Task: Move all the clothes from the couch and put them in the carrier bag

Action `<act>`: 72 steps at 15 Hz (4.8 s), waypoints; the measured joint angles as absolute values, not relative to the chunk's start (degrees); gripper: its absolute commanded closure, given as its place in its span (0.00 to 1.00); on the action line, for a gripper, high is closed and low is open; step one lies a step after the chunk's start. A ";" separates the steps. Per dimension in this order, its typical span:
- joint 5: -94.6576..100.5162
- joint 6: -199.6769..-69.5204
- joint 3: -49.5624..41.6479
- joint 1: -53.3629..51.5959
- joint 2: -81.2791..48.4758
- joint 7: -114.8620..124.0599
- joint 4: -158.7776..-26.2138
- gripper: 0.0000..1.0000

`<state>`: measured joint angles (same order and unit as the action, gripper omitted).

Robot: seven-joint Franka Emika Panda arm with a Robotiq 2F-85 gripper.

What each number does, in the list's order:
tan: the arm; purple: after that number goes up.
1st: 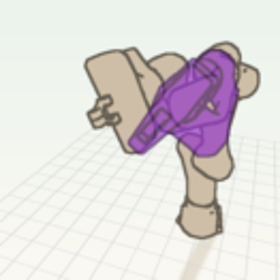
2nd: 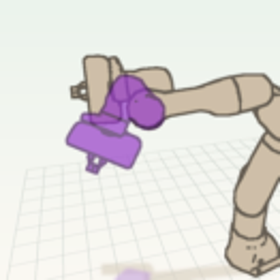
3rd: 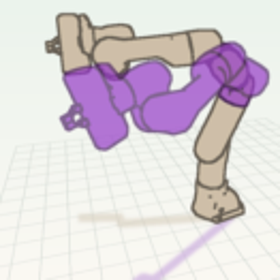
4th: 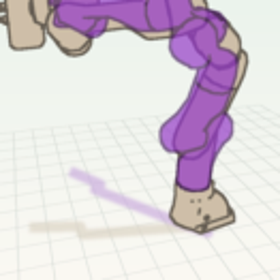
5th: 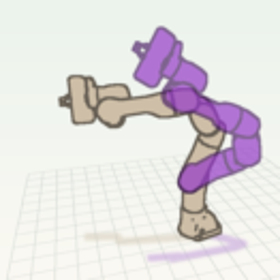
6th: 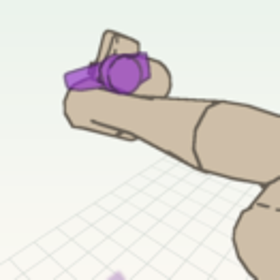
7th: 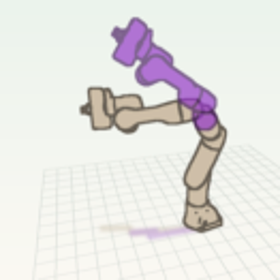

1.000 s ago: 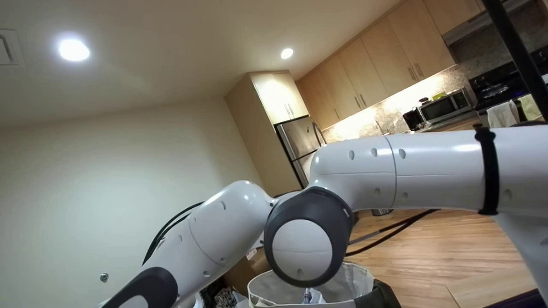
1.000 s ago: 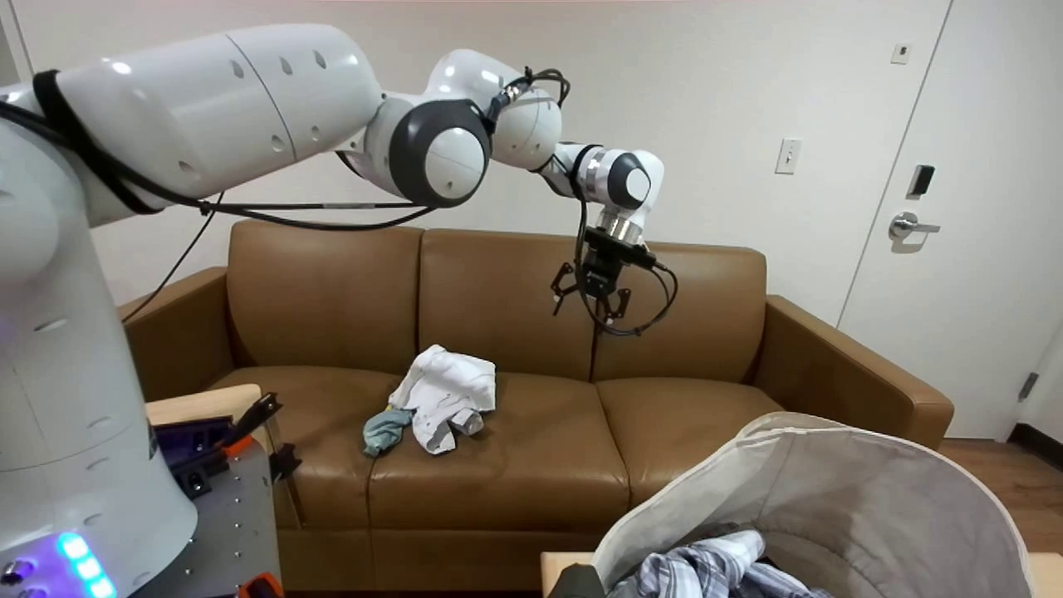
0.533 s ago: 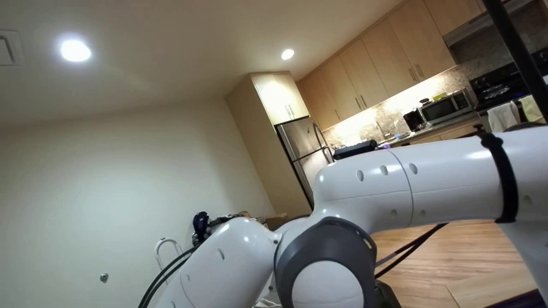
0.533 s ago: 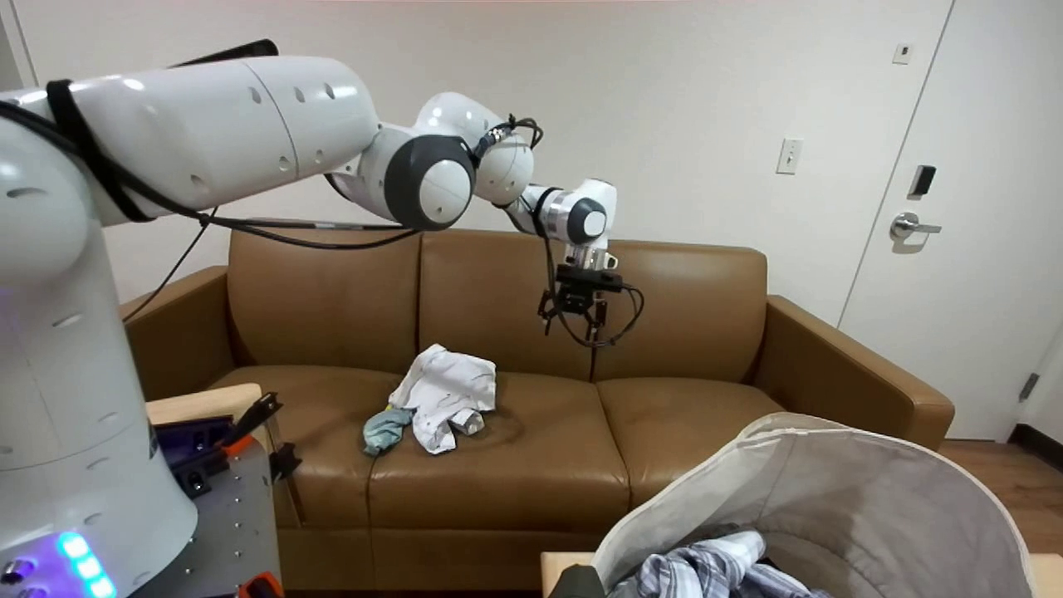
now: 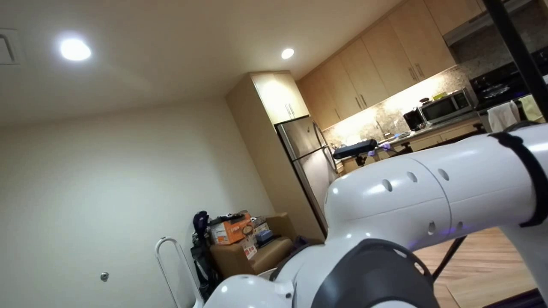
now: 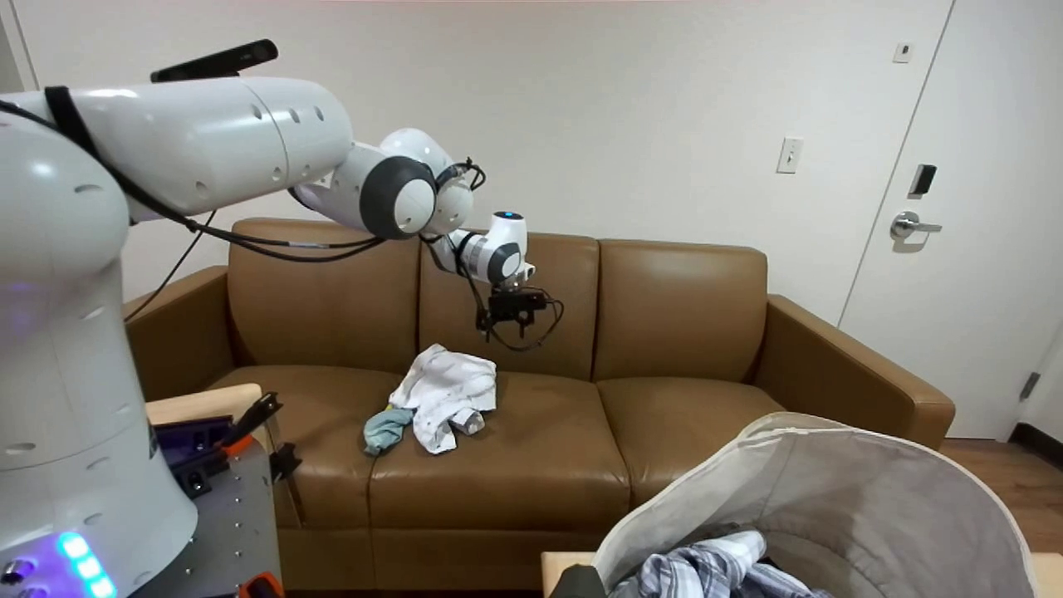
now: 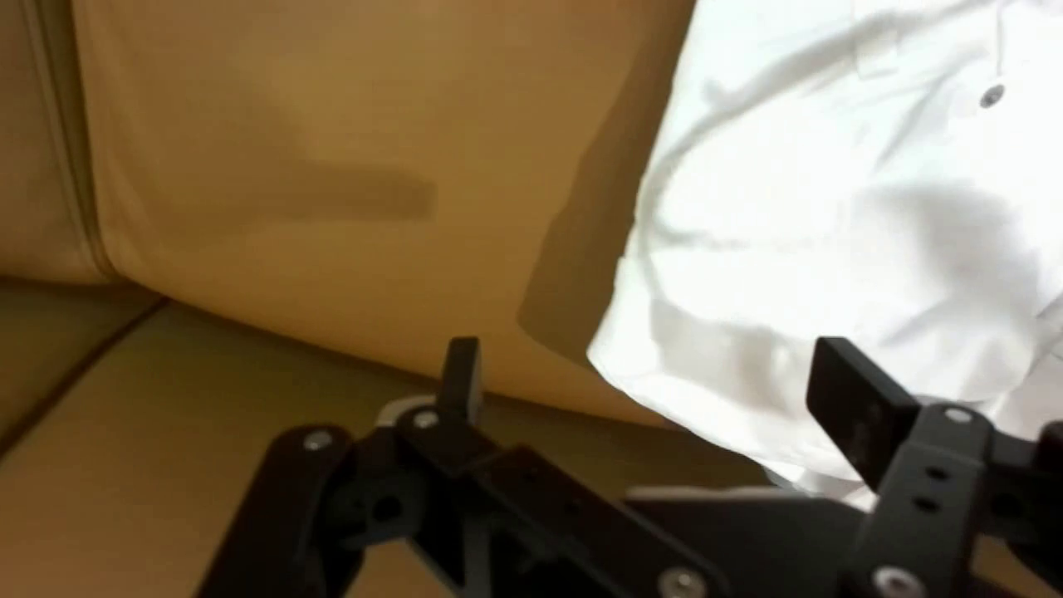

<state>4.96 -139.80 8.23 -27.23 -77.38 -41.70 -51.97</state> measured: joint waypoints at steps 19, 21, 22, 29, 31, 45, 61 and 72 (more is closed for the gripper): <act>8.90 -141.17 14.26 -29.01 -84.53 -52.25 -54.54 0.00; 11.11 -143.61 10.17 -31.74 -84.56 -50.28 -54.87 0.00; 11.76 -145.37 8.87 -32.64 -84.56 -49.11 -55.33 0.00; 15.98 -156.40 2.75 -35.78 -84.69 -37.26 -60.34 0.00; 17.34 -158.67 1.41 -36.00 -84.72 -33.64 -61.55 0.12; 21.81 -167.88 -2.40 -35.18 -84.74 -23.21 -67.15 0.96; 21.80 -170.57 -5.64 -35.18 -81.34 -18.08 -69.49 0.96; 21.78 -172.87 -37.07 -57.15 -62.58 4.99 -89.05 0.96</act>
